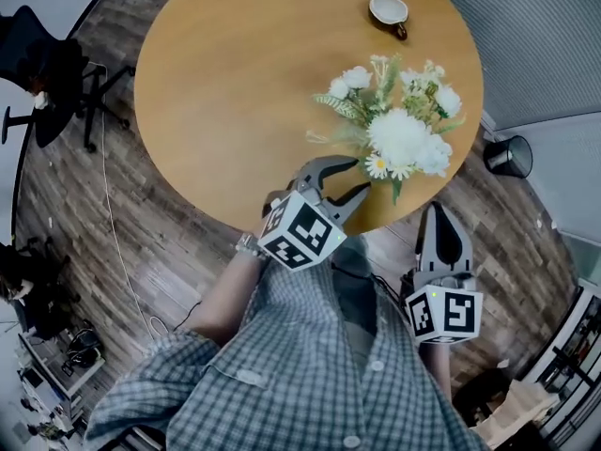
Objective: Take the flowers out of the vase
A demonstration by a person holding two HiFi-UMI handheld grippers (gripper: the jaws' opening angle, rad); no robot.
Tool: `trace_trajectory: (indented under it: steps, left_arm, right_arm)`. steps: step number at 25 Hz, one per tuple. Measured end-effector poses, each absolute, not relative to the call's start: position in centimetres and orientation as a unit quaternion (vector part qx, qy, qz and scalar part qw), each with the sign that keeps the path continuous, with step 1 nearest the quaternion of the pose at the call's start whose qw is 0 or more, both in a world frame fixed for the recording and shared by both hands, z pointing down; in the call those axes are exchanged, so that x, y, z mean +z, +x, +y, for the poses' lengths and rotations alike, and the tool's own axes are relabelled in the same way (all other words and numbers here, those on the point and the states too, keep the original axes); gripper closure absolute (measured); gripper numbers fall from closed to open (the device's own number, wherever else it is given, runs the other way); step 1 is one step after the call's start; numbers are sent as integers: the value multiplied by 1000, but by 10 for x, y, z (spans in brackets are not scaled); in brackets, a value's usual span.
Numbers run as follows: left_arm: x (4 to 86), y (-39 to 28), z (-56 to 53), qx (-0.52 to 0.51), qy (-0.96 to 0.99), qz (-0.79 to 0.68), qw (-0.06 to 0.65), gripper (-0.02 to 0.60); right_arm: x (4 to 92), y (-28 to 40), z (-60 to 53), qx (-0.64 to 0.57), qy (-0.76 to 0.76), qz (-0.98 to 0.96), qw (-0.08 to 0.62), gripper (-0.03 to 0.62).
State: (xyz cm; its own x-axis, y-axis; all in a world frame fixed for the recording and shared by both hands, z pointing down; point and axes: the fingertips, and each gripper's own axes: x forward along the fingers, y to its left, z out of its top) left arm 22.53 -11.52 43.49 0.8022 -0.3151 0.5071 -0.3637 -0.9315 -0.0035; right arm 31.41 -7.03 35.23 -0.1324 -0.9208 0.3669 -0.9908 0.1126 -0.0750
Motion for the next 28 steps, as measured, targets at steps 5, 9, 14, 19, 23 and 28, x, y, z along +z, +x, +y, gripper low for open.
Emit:
trace_trajectory:
  steps: [5,9,14,19,23,28]
  left_arm:
    - [463,238,-120,287,943,-169,23,379]
    - [474,248,-122,298,940,-166,-7,352]
    - [473,258,-122,271,945,-181,-14,350]
    - [470,263,-121,257,948,-188,-3,377]
    - [473,262,-123,248,950,-191,4,379]
    - [474,263,-122,242,951,-193,6,382]
  right_arm:
    - [359,314,-80,156,633,-748,122,583]
    - [361,313,-82,161,625,-753,126,583]
    - [360,313,-84,159,620,-757,134,583]
    - [362,309,-84,163,606,-766,138,583]
    - [366,299,-87,162,578,-786,147,583]
    - [383,294,-93,159,546,-803,181,580]
